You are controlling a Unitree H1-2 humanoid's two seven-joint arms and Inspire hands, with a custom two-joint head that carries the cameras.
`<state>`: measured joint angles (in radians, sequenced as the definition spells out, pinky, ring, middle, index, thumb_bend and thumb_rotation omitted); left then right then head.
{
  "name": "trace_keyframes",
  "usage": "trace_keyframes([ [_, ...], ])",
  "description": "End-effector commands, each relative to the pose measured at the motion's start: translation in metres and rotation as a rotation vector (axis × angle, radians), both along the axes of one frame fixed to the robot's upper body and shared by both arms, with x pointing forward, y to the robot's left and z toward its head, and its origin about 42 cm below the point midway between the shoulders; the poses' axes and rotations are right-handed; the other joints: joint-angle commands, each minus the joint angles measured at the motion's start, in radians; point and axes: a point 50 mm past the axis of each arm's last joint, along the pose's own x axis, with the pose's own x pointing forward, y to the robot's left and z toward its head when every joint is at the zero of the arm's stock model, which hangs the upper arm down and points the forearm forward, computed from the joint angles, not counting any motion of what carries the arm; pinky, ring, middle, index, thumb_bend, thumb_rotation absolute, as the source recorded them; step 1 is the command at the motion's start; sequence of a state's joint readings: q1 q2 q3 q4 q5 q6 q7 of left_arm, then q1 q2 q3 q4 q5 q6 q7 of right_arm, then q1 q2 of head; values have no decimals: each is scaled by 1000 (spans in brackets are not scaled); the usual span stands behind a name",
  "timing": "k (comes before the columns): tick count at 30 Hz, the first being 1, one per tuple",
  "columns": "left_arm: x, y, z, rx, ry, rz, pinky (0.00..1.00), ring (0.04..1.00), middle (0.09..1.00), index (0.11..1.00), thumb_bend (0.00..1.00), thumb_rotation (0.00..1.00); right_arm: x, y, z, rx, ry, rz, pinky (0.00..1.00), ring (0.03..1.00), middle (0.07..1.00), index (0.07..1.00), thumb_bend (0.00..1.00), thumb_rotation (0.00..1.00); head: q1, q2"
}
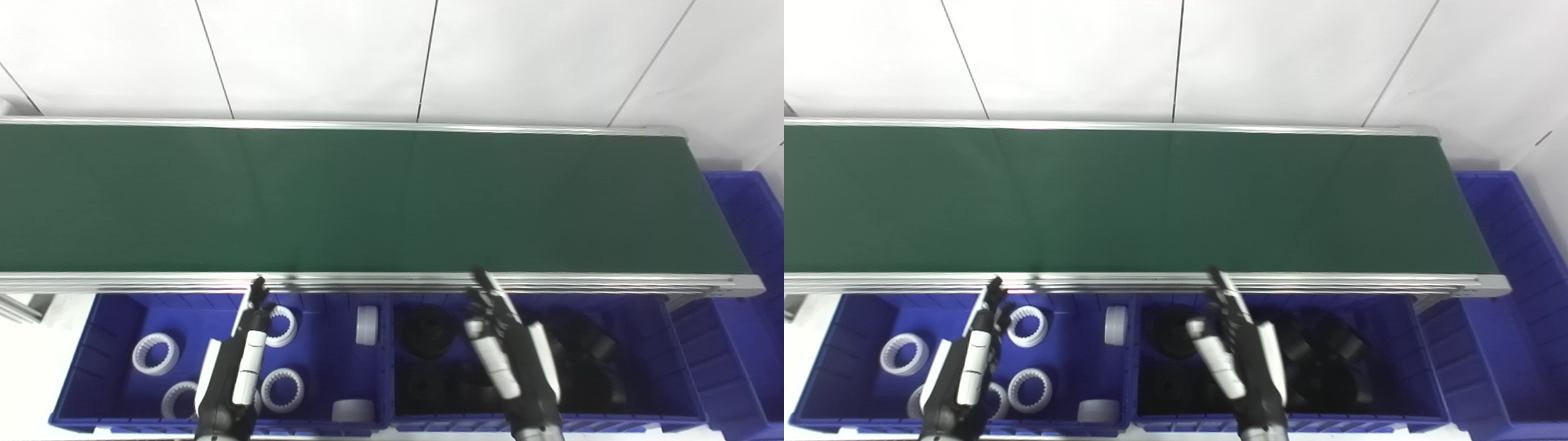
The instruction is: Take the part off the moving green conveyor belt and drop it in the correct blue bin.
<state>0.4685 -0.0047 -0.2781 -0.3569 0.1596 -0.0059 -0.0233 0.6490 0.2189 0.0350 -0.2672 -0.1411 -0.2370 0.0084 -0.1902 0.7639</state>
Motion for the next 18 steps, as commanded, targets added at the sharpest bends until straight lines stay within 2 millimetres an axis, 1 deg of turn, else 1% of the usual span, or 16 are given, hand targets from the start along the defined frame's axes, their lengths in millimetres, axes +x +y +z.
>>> trace_keyframes([
  [1, 6, -4, 18, 19, -220, -12, 996, 999, 1000, 1000, 752, 1000, 4, 23, 9, 98, -173, -115, 949, 938, 984, 966, 661, 930, 14, -8],
  [4, 5, -6, 16, 41, -246, -10, 1000, 1000, 1000, 1000, 746, 1000, 3, 20, -2, 38, -165, -81, 948, 934, 972, 968, 664, 952, 47, -27],
  [5, 5, -7, 15, 46, -251, -11, 1000, 1000, 1000, 1000, 722, 1000, 3, 19, -4, 11, -159, -68, 946, 942, 981, 987, 672, 981, 49, -29],
  [6, 4, -7, 13, 51, -254, -12, 996, 1000, 1000, 1000, 719, 1000, 2, 18, -7, -19, -152, -52, 945, 948, 989, 995, 671, 993, 57, -41],
  [7, 4, -7, 11, 58, -257, -15, 987, 1000, 1000, 1000, 720, 1000, 2, 17, -9, -45, -146, -41, 944, 952, 992, 997, 667, 995, 57, -43],
  [8, 3, -7, 8, 74, -255, -18, 973, 1000, 1000, 1000, 720, 1000, 3, 16, -11, -76, -140, -27, 941, 954, 994, 999, 661, 998, 58, -54],
  [9, 2, -7, 7, 85, -254, -21, 955, 1000, 1000, 1000, 727, 1000, 3, 16, -13, -99, -136, -18, 940, 958, 997, 1000, 651, 999, 58, -54],
  [10, 1, -7, 5, 92, -260, -27, 944, 1000, 1000, 1000, 732, 1000, 3, 16, -14, -123, -134, -11, 938, 960, 999, 1000, 645, 1000, 65, -65],
  [11, 1, -7, 5, 95, -264, -30, 960, 1000, 1000, 1000, 714, 1000, 3, 16, -15, -139, -135, -8, 933, 960, 1000, 999, 640, 1000, 65, -65],
  [12, 0, -9, 4, 86, -264, -22, 963, 1000, 1000, 1000, 725, 1000, 3, 16, -16, -149, -136, -2, 932, 961, 1000, 998, 639, 1000, 74, -73],
  [15, -1, -13, 3, 45, -257, 22, 955, 1000, 1000, 1000, 846, 1000, 3, 16, -18, -157, -137, 10, 930, 970, 1000, 996, 634, 1000, 80, -79],
  [18, -1, -18, 3, 7, -277, 46, 952, 999, 1000, 1000, 833, 1000, 3, 16, -20, -166, -133, 16, 924, 969, 1000, 1000, 637, 1000, 84, -85],
])
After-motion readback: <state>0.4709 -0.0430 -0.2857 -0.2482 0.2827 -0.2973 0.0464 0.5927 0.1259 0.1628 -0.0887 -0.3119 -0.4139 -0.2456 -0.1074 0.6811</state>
